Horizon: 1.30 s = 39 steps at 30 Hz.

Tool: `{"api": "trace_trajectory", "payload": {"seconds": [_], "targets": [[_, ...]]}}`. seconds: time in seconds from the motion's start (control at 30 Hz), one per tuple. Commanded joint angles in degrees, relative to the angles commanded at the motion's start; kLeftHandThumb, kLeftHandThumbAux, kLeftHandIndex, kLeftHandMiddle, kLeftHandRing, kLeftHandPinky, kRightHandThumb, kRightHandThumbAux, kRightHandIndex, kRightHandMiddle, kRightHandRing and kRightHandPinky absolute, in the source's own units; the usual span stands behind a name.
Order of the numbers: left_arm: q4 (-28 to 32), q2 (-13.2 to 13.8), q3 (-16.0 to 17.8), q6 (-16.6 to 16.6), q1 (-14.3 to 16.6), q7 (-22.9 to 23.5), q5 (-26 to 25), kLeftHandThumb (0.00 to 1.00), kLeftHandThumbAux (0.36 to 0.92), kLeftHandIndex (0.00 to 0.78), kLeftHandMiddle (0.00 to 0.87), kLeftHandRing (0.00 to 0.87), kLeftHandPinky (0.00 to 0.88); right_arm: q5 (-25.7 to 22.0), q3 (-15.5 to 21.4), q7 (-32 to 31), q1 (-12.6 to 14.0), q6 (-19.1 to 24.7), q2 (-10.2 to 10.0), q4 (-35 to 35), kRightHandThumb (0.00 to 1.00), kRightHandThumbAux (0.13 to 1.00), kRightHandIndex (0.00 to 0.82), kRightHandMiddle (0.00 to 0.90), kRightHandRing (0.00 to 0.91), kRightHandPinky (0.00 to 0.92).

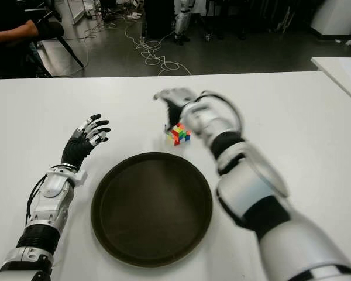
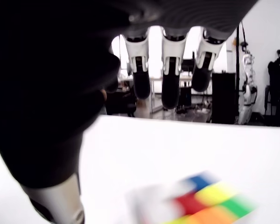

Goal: Pick up the Rubik's Cube and put it in the plate

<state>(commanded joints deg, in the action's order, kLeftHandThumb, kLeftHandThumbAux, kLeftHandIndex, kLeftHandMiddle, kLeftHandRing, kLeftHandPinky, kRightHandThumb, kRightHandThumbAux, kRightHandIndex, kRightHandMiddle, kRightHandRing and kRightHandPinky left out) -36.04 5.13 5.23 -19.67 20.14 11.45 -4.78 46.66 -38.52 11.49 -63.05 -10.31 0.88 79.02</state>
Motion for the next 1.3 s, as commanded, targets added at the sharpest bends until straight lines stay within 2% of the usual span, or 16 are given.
{"api": "trace_trajectory", "payload": {"seconds": [0.13,0.27,0.4,0.5,0.67,0.7,0.8,0.93,1.3], "targets": [[0.19,0.06,-0.10,0.40,-0.11,-0.01,0.09,0.322,0.659,0.142,0.227,0.233,0.279,-0.75,1.05,4.98,0.68,0.97,-0.33,-0.35,0.000,0.875,0.201,0.191,0.214,0.216],[0.27,0.03,-0.18,0.20,-0.24,-0.09,0.21,0.317,0.656,0.140,0.219,0.227,0.274,-1.54,2.10,8.45,1.10,1.42,-0.79,-0.57,0.000,0.911,0.273,0.256,0.309,0.326],[0.32,-0.05,-0.12,-0.08,-0.36,-0.06,0.10,0.325,0.657,0.144,0.220,0.228,0.277,-2.00,3.03,10.38,1.33,2.12,-1.19,-0.58,0.000,0.928,0.308,0.291,0.349,0.348],[0.33,-0.15,-0.02,-0.34,-0.45,-0.01,-0.08,0.323,0.652,0.143,0.220,0.226,0.278,-2.37,3.94,11.76,1.49,3.13,-1.57,-0.52,0.000,0.944,0.369,0.357,0.432,0.433],[0.31,-0.10,0.01,-0.52,-0.48,0.03,-0.09,0.322,0.658,0.140,0.224,0.229,0.282,-2.37,4.21,12.84,1.49,4.63,-2.17,-0.38,0.000,0.950,0.425,0.457,0.499,0.485],[0.21,-0.09,0.02,-0.57,-0.44,0.01,-0.07,0.320,0.657,0.141,0.228,0.233,0.286,-2.35,4.21,13.03,1.49,4.98,-2.31,-0.34,0.242,0.876,0.423,0.483,0.507,0.488],[0.00,-0.01,-0.03,-0.76,-0.34,-0.08,0.13,0.312,0.654,0.143,0.233,0.238,0.285,-2.26,4.23,13.52,1.56,6.04,-2.67,-0.24,0.535,0.786,0.421,0.521,0.518,0.494],[0.17,0.12,-0.16,-0.81,-0.47,-0.19,0.42,0.296,0.657,0.147,0.237,0.237,0.275,-2.12,4.12,14.51,2.28,6.39,-2.93,-0.25,0.648,0.751,0.422,0.550,0.536,0.509],[-0.01,0.18,0.05,-0.78,-0.54,-0.18,0.50,0.282,0.649,0.158,0.246,0.243,0.274,-1.71,3.63,15.12,3.13,7.11,-3.00,-0.08,0.677,0.742,0.422,0.572,0.553,0.525]]}}
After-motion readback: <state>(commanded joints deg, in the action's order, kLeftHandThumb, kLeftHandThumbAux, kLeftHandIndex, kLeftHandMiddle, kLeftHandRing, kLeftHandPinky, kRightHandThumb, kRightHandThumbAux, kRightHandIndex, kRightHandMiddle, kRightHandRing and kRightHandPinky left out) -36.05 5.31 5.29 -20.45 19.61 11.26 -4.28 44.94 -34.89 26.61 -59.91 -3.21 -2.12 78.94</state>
